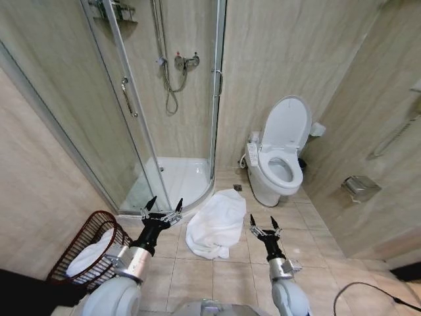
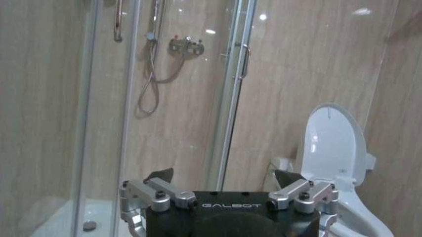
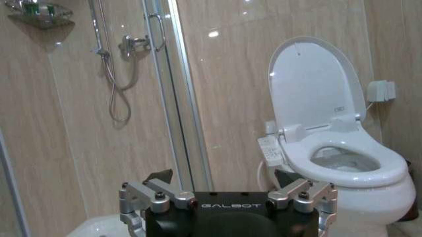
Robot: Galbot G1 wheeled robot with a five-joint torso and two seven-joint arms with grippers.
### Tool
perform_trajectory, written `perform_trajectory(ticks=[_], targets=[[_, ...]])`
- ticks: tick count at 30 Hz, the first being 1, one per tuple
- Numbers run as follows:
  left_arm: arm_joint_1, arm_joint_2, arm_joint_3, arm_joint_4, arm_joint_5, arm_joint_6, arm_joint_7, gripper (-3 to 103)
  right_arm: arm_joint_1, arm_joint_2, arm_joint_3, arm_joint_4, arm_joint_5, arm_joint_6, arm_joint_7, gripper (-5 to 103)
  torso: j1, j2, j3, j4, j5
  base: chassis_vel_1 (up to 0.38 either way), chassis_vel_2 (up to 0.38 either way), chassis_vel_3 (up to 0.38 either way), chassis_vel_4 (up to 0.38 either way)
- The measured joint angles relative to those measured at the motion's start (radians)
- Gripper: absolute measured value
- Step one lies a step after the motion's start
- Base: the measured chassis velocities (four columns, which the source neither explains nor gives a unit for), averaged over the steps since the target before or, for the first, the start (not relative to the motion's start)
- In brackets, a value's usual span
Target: Discard the used towel into the hamper.
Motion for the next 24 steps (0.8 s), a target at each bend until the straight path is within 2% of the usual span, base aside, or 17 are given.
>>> perform_trajectory(ticks=[17,19,24], targets=[[0.0,0.0,0.0,0.0,0.0,0.0,0.0,100,-0.017,0.016,-0.002,-0.004,0.023,0.052,-0.048,100,-0.031,-0.068,-0.037,-0.0001,0.0,0.0,0.0,0.0,0.0],[0.0,0.0,0.0,0.0,0.0,0.0,0.0,100,-0.023,0.033,-0.013,0.029,0.031,0.007,-0.066,100,-0.041,-0.089,-0.048,0.0,0.0,0.0,0.0,0.0,0.0],[0.0,0.0,0.0,0.0,0.0,0.0,0.0,100,-0.017,0.046,-0.021,0.054,0.028,-0.008,-0.068,100,-0.05,-0.112,-0.061,0.0003,0.0,0.054,0.052,0.043,0.052]])
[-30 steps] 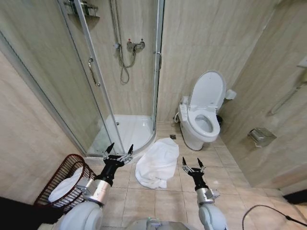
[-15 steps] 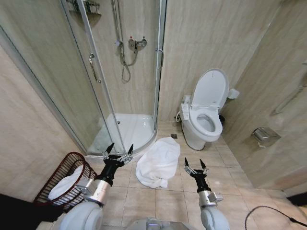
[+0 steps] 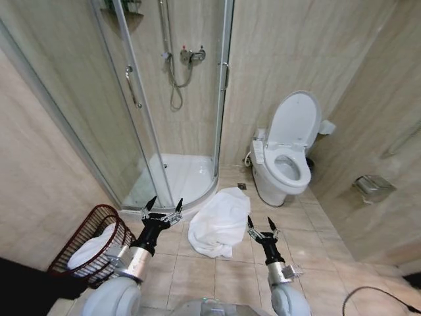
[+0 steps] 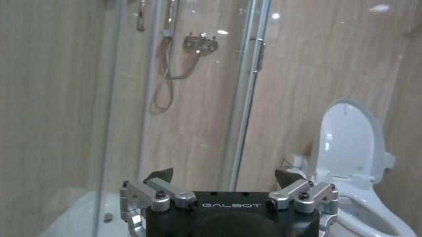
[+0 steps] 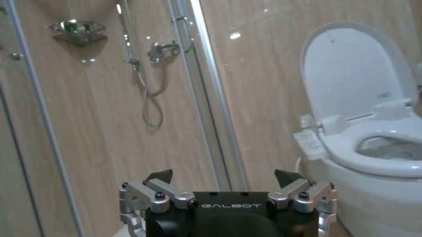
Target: Discard the used towel into the hamper.
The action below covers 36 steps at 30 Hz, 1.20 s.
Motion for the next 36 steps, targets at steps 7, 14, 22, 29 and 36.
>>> perform_trajectory(ticks=[7,14,22,29,36], targets=[[0.0,0.0,0.0,0.0,0.0,0.0,0.0,100,-0.011,-0.006,0.007,-0.006,0.0,0.009,0.004,100,-0.01,-0.022,-0.012,-0.0002,0.0001,0.018,0.006,0.008,0.01],[0.0,0.0,0.0,0.0,0.0,0.0,0.0,100,-0.029,-0.009,0.015,-0.028,0.007,0.029,0.003,100,-0.022,-0.05,-0.028,-0.0001,0.0001,0.0,0.0,0.0,0.0],[0.0,0.0,0.0,0.0,0.0,0.0,0.0,100,-0.024,-0.001,0.019,-0.049,0.013,0.039,0.001,100,-0.037,-0.085,-0.047,0.0,0.0001,0.0,0.0,0.0,0.0],[0.0,0.0,0.0,0.0,0.0,0.0,0.0,100,-0.017,0.005,0.02,-0.032,0.017,0.032,0.006,100,-0.05,-0.116,-0.065,0.0,0.0,0.0,0.0,0.0,0.0],[0.0,0.0,0.0,0.0,0.0,0.0,0.0,100,-0.018,0.011,0.021,-0.033,0.026,0.038,0.011,100,-0.063,-0.146,-0.083,0.0,0.0001,0.0,0.0,0.0,0.0]])
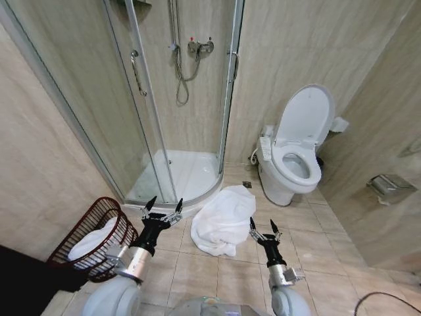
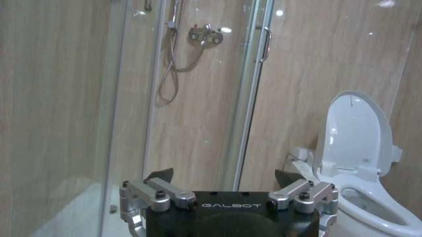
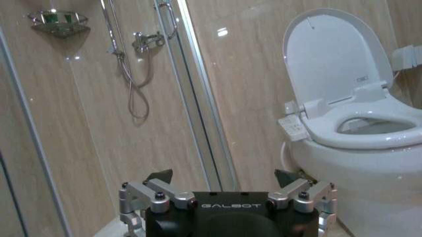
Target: Discard the used towel into the hamper.
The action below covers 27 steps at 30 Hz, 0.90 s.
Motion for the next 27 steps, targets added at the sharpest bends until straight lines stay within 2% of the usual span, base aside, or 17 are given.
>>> perform_trajectory(ticks=[8,19,27], targets=[[0.0,0.0,0.0,0.0,0.0,0.0,0.0,100,-0.009,0.004,0.003,-0.002,-0.03,0.022,-0.003,100,-0.015,-0.037,-0.022,0.0,0.0,0.0,0.0,0.0,0.0],[0.0,0.0,0.0,0.0,0.0,0.0,0.0,100,-0.012,0.005,0.003,0.001,-0.006,0.012,-0.015,100,-0.032,-0.079,-0.046,0.0,0.0,0.0,0.0,0.0,0.0],[0.0,0.0,0.0,0.0,0.0,0.0,0.0,100,-0.01,0.009,0.003,0.0,-0.025,-0.021,0.043,100,-0.045,-0.111,-0.066,0.0,0.0,0.0,0.0,0.0,0.0]])
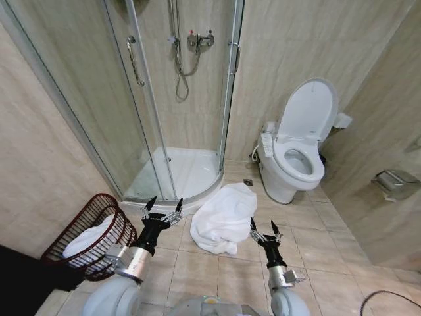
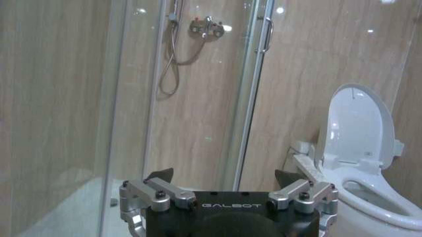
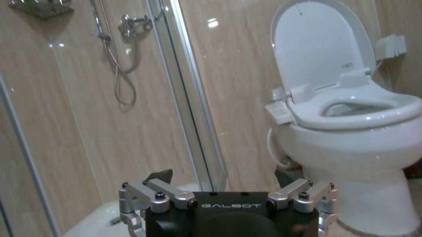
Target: Discard the used towel into the hamper.
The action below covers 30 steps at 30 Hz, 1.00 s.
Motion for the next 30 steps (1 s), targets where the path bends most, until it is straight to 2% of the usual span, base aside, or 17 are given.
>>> perform_trajectory(ticks=[13,25,27,30], targets=[[0.0,0.0,0.0,0.0,0.0,0.0,0.0,100,0.001,0.005,-0.007,-0.026,-0.007,0.006,0.005,100,-0.022,-0.054,-0.032,0.0,0.0,-0.017,0.019,0.022,-0.015],[0.0,0.0,0.0,0.0,0.0,0.0,0.0,100,-0.002,0.005,-0.017,-0.063,0.013,0.056,-0.011,100,-0.04,-0.101,-0.061,0.0,0.0002,-0.119,0.114,0.116,-0.127],[0.0,0.0,0.0,0.0,0.0,0.0,0.0,100,-0.019,0.003,-0.019,-0.061,0.015,0.039,-0.028,100,-0.041,-0.105,-0.063,0.0,0.0,-0.069,0.092,0.087,-0.081],[0.0,0.0,0.0,0.0,0.0,0.0,0.0,100,-0.04,-0.002,-0.026,-0.052,0.026,-0.034,-0.036,100,-0.046,-0.118,-0.071,-0.0001,-0.0001,-0.042,0.04,0.04,-0.04]])
